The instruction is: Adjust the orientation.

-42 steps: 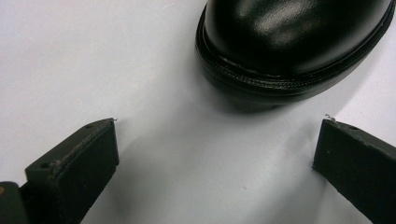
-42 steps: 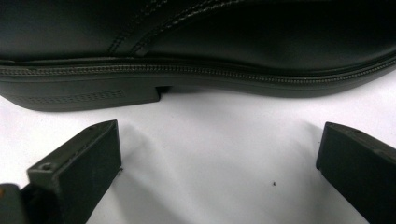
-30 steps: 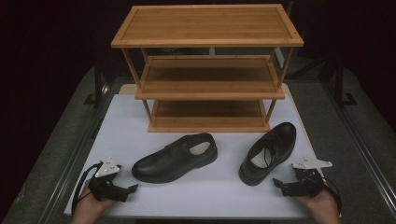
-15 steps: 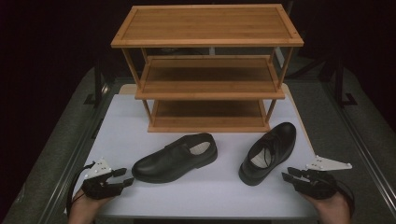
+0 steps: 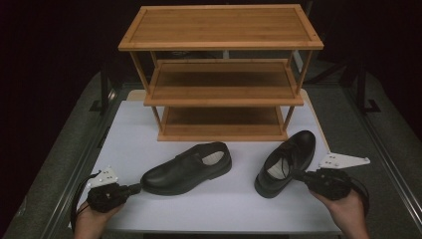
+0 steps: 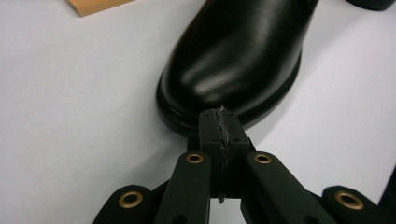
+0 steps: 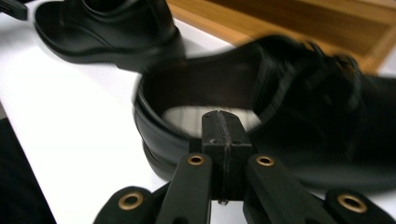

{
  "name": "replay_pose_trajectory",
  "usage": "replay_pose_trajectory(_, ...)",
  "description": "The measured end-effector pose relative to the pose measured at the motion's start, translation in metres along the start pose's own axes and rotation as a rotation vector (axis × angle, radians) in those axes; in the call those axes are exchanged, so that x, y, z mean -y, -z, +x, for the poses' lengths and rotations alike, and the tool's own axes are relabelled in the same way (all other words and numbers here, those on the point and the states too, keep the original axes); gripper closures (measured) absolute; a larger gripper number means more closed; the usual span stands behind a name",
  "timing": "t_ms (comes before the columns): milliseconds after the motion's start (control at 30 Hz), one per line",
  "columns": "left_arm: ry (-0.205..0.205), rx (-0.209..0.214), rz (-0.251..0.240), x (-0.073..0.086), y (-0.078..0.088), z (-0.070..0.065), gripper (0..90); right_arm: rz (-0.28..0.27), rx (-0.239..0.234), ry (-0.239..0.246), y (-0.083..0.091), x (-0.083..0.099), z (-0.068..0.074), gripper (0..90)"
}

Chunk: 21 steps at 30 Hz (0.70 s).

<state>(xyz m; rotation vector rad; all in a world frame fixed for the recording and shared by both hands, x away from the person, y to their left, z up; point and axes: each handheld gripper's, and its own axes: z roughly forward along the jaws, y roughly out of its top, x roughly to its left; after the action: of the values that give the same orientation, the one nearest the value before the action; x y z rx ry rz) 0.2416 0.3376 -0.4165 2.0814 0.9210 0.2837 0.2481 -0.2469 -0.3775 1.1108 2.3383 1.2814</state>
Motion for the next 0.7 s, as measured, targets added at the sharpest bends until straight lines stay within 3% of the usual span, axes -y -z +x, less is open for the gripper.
replay_pose_trajectory(267, 0.002, 0.025, -0.005, -0.005, -0.004, -0.004, 89.9, -0.012, -0.076, 0.059, -0.026, -0.037, 0.017, 89.7)
replay_pose_trajectory(700, -0.018, 0.041, 0.012, -0.01, -0.012, -0.009, 89.9, 0.0, -0.159, 0.117, -0.072, -0.079, 0.034, 89.8)
